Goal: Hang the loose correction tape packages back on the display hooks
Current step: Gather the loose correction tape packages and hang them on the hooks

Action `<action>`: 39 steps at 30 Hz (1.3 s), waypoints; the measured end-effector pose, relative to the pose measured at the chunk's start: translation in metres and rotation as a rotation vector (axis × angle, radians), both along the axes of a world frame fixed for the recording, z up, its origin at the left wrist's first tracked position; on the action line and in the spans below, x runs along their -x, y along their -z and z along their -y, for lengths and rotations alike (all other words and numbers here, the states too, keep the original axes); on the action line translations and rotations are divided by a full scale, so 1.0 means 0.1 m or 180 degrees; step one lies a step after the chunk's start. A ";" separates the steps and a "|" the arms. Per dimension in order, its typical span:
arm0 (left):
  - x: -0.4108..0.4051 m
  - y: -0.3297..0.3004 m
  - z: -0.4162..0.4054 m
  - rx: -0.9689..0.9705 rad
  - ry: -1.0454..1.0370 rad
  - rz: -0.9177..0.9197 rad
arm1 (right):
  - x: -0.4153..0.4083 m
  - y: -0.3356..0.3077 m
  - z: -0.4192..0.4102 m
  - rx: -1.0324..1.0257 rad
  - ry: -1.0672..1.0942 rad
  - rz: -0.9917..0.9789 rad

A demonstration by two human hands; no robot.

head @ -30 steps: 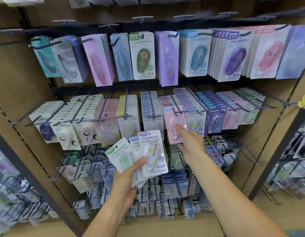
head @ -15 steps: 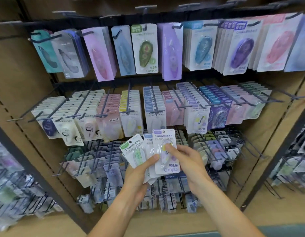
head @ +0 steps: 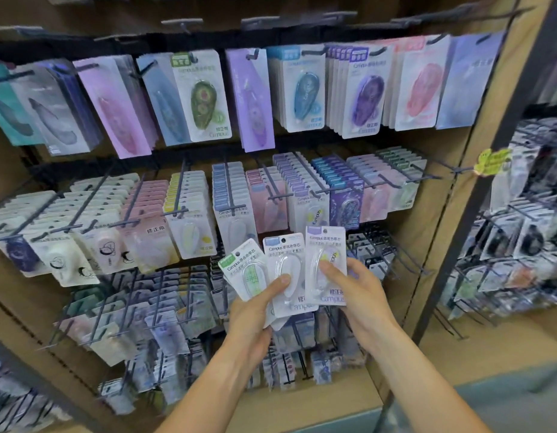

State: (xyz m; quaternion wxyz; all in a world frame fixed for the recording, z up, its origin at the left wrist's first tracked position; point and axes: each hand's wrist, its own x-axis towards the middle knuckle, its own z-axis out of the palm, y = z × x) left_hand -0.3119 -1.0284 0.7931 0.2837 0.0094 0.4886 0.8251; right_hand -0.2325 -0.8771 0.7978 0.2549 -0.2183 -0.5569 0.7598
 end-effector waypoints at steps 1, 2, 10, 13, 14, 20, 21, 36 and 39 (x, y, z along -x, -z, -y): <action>0.00 0.00 -0.01 -0.0004 -0.0032 0.0014 | 0.02 -0.03 -0.05 -0.0043 0.0010 -0.0066; 0.00 0.00 -0.01 -0.0006 -0.0060 0.0022 | 0.05 -0.08 -0.10 -0.0077 0.0013 -0.0143; -0.06 -0.07 0.06 -0.0130 -0.0123 0.0029 | 0.38 -0.32 -0.33 -0.0269 -0.0010 -0.0316; -0.06 -0.08 0.07 -0.0147 -0.0152 0.0021 | 0.41 -0.30 -0.36 -0.0258 -0.0050 -0.0216; -0.06 -0.08 0.08 -0.0153 -0.0175 0.0000 | 0.40 -0.28 -0.37 -0.0238 -0.0062 -0.0209; -0.07 -0.06 0.10 -0.0141 -0.0210 -0.0089 | 0.38 -0.27 -0.40 -0.0201 -0.0086 -0.0234; -0.08 -0.07 0.10 -0.0125 -0.0208 -0.0087 | 0.39 -0.28 -0.39 -0.0233 -0.0081 -0.0233; -0.09 -0.14 0.13 -0.0130 -0.0133 -0.0056 | 0.56 -0.37 -0.38 -0.0103 0.0104 0.0216; -0.10 -0.15 0.14 -0.0185 -0.0134 -0.0048 | 0.69 -0.39 -0.37 -0.0160 0.0379 0.0557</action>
